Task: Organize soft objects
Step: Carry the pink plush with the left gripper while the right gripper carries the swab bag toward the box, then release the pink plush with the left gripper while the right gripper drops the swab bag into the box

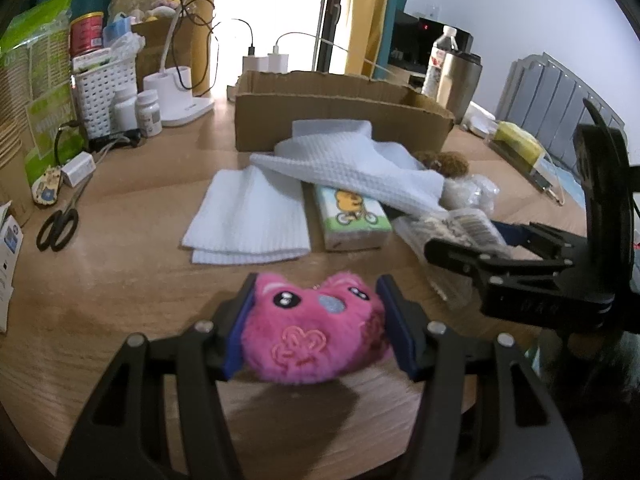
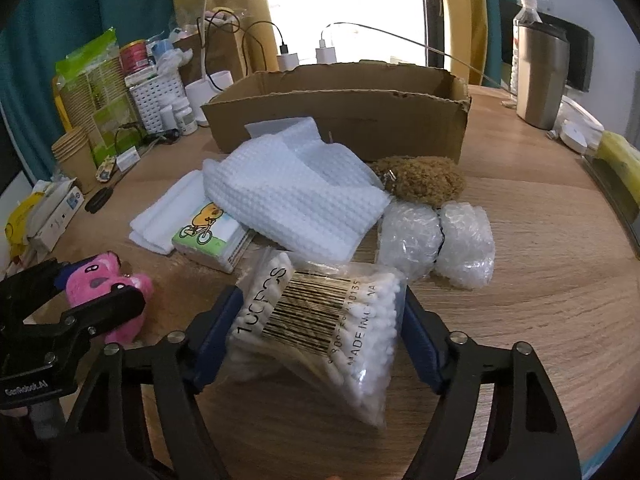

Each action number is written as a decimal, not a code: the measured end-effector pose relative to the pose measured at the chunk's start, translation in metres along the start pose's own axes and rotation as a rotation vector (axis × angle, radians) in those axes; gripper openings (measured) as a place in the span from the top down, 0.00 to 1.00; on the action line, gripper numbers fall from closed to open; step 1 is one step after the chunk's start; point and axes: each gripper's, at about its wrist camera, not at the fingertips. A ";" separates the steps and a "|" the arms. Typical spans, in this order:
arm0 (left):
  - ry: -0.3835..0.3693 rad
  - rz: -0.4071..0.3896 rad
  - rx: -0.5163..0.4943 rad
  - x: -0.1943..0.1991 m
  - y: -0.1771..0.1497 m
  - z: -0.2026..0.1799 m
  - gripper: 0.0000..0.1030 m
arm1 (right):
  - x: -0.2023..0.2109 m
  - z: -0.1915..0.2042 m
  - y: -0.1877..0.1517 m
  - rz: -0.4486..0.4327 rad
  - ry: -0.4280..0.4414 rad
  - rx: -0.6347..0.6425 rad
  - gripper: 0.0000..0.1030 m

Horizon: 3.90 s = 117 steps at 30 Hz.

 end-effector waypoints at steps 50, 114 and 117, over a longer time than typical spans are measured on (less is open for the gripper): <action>-0.012 -0.166 -0.076 0.002 0.112 -0.024 0.42 | 0.065 -0.029 0.088 -0.243 0.022 0.000 0.27; -0.086 0.026 0.049 -0.134 0.186 0.004 0.31 | -0.062 -0.077 0.145 -0.079 0.041 -0.067 0.25; -0.078 0.014 0.061 -0.126 0.185 0.006 0.26 | -0.056 -0.077 0.143 -0.087 0.029 -0.072 0.20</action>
Point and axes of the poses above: each gripper's, at about its wrist camera, not at the fingertips, and x roughly against the way its jaws point, z to its left, y to its top, and after that the axes turned 6 degrees about -y, right-handed
